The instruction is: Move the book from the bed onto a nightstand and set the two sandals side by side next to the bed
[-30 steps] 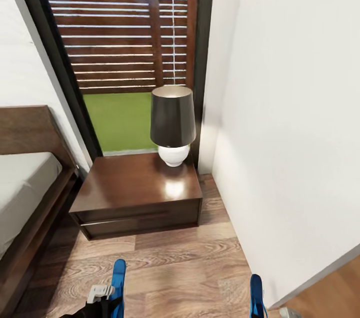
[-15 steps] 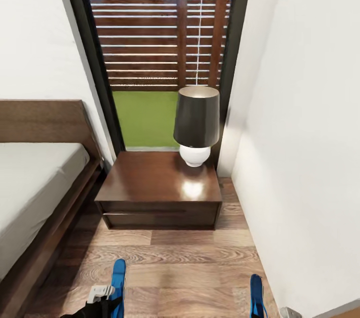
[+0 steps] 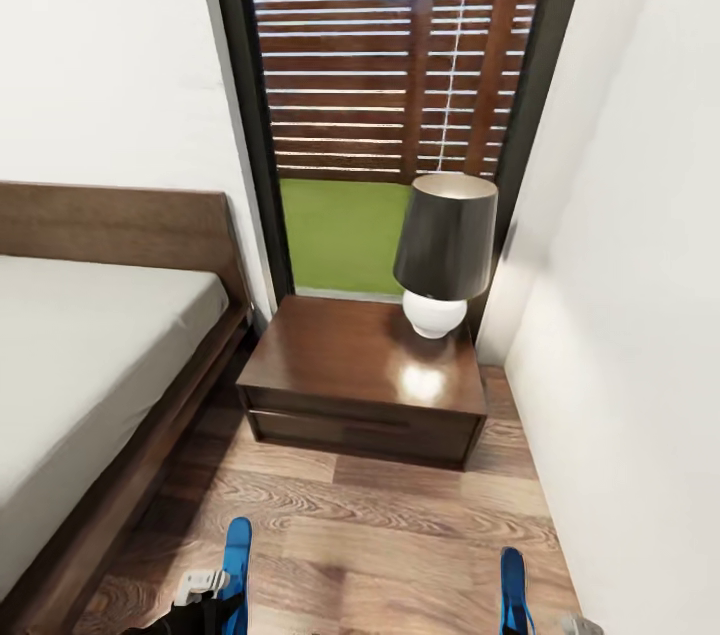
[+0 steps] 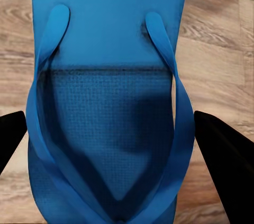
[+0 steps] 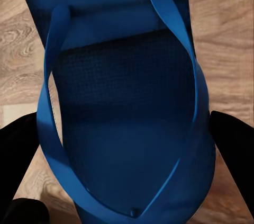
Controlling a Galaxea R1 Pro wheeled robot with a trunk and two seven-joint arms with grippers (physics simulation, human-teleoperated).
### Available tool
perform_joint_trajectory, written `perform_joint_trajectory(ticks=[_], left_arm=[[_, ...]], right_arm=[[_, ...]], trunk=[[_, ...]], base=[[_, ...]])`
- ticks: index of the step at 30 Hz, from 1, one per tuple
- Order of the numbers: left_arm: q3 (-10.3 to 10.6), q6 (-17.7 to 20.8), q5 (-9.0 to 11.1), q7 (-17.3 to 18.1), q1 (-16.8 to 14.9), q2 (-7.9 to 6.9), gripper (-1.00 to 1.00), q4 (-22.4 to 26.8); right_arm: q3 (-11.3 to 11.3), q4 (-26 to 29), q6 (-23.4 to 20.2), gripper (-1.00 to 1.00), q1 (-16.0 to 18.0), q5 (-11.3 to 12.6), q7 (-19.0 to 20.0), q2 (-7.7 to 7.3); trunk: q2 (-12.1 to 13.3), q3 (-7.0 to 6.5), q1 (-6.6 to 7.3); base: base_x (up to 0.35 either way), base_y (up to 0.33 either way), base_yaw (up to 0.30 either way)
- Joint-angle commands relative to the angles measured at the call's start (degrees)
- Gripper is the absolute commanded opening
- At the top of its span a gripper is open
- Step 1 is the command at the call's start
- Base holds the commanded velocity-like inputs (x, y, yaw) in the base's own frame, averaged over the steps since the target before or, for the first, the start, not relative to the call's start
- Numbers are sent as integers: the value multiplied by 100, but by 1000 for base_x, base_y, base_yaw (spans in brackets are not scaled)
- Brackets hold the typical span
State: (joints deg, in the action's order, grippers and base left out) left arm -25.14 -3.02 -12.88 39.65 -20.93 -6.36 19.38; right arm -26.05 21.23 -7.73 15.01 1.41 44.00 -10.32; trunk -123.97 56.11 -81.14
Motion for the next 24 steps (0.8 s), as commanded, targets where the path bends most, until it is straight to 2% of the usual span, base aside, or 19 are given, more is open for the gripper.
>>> perform_joint_trajectory(ticks=[1,24], left_arm=[[-44,-32,-57,25,-7,3,-100,-4],[-44,-32,-65,25,-7,10,-100,-4]], right_arm=[[-40,4,-62,-100,2,18,39,3],[-40,4,-62,-100,2,9,39,2]], trunk=[[-2,5,1],[-2,5,1]], base=[[0,0,292],[0,0,292]])
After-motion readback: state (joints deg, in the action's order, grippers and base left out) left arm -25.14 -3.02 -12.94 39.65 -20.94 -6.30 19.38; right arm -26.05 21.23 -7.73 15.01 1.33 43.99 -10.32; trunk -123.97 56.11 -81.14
